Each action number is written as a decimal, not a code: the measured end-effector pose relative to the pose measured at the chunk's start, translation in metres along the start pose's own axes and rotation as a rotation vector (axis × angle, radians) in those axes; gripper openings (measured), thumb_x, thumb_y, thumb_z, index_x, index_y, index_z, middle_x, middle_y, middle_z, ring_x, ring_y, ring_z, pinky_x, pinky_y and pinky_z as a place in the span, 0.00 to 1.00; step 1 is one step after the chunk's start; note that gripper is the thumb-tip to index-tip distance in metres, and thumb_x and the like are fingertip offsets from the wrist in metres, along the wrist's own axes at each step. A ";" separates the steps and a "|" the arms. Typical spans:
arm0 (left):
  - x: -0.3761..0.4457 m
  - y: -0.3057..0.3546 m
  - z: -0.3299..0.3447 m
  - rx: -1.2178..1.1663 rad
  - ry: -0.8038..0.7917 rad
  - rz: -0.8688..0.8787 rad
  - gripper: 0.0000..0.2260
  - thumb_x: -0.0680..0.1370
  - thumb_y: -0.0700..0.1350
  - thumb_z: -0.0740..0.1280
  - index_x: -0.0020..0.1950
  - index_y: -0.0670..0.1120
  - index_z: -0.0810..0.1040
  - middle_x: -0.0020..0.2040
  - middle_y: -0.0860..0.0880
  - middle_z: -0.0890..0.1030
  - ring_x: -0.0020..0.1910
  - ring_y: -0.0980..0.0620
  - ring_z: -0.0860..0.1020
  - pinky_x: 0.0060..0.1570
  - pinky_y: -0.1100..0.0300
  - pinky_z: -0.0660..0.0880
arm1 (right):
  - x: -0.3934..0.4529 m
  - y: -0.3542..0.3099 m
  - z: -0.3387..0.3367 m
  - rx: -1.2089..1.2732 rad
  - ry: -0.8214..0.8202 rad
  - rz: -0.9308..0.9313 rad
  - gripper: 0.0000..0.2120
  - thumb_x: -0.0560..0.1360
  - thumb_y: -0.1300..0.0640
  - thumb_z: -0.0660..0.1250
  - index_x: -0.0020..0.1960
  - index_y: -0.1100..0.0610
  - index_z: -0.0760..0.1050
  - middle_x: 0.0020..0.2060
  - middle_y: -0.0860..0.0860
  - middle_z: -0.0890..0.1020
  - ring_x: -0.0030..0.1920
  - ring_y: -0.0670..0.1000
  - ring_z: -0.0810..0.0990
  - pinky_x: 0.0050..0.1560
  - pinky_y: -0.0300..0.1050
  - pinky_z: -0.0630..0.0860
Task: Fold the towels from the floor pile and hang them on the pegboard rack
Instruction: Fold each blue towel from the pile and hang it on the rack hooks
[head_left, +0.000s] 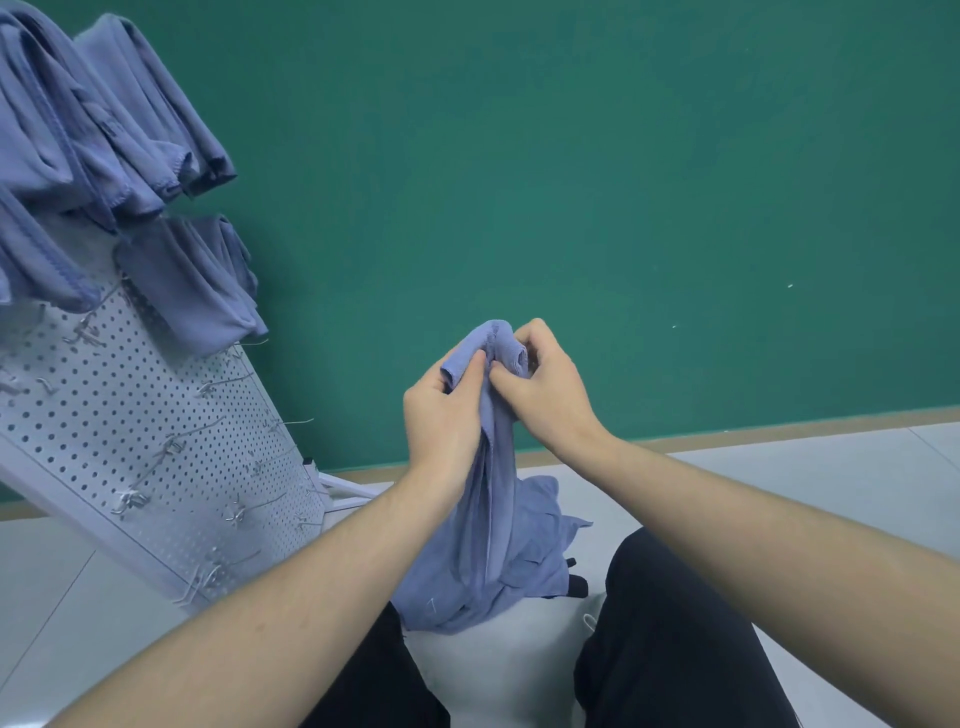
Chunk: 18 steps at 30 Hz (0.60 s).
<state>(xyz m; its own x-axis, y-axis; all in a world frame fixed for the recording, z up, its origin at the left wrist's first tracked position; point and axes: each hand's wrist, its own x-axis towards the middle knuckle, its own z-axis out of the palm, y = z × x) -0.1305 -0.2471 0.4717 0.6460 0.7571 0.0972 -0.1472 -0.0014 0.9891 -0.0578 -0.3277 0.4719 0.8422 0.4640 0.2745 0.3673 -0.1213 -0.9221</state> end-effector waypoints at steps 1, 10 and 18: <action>0.000 0.001 0.001 0.001 -0.005 -0.014 0.07 0.80 0.44 0.68 0.45 0.51 0.84 0.37 0.58 0.84 0.36 0.61 0.79 0.41 0.64 0.77 | -0.001 0.000 0.000 0.013 -0.008 -0.001 0.11 0.74 0.55 0.68 0.41 0.51 0.65 0.30 0.40 0.71 0.33 0.47 0.68 0.38 0.48 0.69; 0.001 0.004 0.005 -0.115 -0.092 -0.161 0.09 0.83 0.46 0.63 0.58 0.52 0.82 0.46 0.52 0.87 0.40 0.58 0.84 0.38 0.64 0.78 | -0.008 -0.008 0.004 0.030 -0.081 -0.041 0.11 0.79 0.49 0.66 0.41 0.54 0.73 0.34 0.47 0.77 0.36 0.46 0.72 0.41 0.49 0.75; 0.012 0.005 -0.004 -0.117 -0.214 -0.220 0.19 0.79 0.56 0.69 0.61 0.43 0.74 0.53 0.45 0.85 0.52 0.49 0.85 0.51 0.55 0.80 | -0.007 -0.002 -0.008 0.005 -0.296 -0.033 0.22 0.79 0.69 0.55 0.64 0.54 0.79 0.53 0.42 0.81 0.51 0.36 0.78 0.59 0.37 0.75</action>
<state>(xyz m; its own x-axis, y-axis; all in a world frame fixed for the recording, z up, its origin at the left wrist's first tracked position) -0.1266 -0.2354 0.4773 0.8129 0.5763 -0.0837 -0.0638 0.2311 0.9708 -0.0620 -0.3376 0.4741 0.6778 0.7037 0.2131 0.3896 -0.0980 -0.9157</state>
